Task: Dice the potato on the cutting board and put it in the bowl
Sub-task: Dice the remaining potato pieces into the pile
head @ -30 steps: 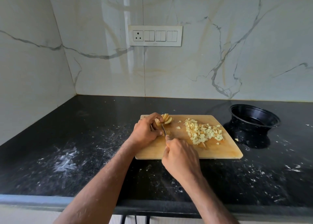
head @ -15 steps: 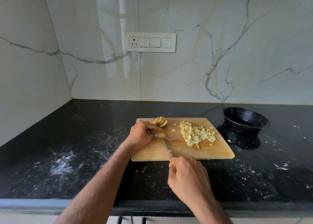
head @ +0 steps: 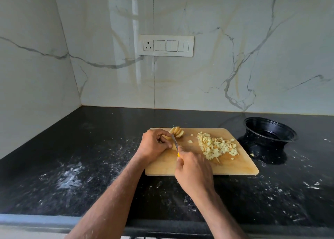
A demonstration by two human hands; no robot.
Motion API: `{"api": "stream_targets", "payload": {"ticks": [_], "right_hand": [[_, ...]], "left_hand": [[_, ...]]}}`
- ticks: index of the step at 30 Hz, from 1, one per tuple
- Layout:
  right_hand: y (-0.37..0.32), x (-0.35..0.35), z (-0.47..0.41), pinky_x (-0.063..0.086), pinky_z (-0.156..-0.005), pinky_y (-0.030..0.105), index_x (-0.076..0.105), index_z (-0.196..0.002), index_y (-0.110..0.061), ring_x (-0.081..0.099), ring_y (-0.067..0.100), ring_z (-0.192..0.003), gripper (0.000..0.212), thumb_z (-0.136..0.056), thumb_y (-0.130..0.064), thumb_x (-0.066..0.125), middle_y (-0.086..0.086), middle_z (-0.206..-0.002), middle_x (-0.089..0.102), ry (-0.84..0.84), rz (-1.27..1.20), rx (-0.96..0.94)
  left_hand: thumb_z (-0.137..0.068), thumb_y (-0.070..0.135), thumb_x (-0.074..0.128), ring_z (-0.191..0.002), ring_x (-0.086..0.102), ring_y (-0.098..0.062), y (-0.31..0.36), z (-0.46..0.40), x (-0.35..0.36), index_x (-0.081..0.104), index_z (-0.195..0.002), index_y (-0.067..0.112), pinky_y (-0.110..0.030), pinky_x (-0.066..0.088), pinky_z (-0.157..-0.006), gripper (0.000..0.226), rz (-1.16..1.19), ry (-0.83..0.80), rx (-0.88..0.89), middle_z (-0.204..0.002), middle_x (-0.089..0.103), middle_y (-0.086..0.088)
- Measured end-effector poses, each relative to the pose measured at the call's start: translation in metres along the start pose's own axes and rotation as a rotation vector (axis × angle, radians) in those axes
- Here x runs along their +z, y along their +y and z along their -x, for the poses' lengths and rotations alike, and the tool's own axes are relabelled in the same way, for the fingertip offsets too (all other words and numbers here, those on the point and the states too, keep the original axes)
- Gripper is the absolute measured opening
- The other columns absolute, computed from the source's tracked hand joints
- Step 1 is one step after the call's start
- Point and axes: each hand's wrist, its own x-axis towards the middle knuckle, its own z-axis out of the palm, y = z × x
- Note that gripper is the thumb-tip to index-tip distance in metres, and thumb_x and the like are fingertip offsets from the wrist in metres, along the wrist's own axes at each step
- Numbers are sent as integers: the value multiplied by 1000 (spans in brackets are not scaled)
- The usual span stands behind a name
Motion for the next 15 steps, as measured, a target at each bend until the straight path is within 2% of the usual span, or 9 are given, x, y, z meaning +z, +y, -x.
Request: {"api": "stream_targets", "payload": {"ticks": [5,8,11,13,15], "right_hand": [[2,3,1,26,-42,10,61,-137,-26,44,4,-46,39,-99,-28,53,-9,-71,70,2,1,-27],[1,3,-1,36,-43,14,66,-129,-22,48,5,-49,33,-101,-28,49,-8,-72,71,-13,40,-13],[-2,2,0,52,-50,23,68,-120,-18,55,5,-52,31,-104,-28,43,-8,-70,66,-59,56,-2],[-2,1,-2,51,-52,22,67,-120,-18,57,4,-57,30,-104,-27,44,-9,-77,68,-74,24,-2],[0,0,-4,40,-49,15,68,-115,-18,54,1,-58,27,-104,-27,45,-10,-80,66,-81,-18,10]], "left_hand": [[-72,2,87,-67,68,4,0,-1,1,69,-91,19,-6,44,-68,30,-6,22,-12,-69,75,9],[-72,2,88,-64,67,4,0,-1,1,67,-86,19,-6,42,-65,31,2,28,-10,-67,74,9],[-70,2,89,-64,66,-1,1,-1,1,66,-84,17,-11,46,-66,31,-11,36,-19,-68,73,3],[-69,2,89,-67,67,-8,2,-2,2,66,-85,14,-19,50,-67,30,-24,40,-21,-71,72,0],[-70,1,88,-69,67,-16,4,-2,1,65,-87,13,-26,54,-70,30,-36,39,-24,-73,72,-4]]}}
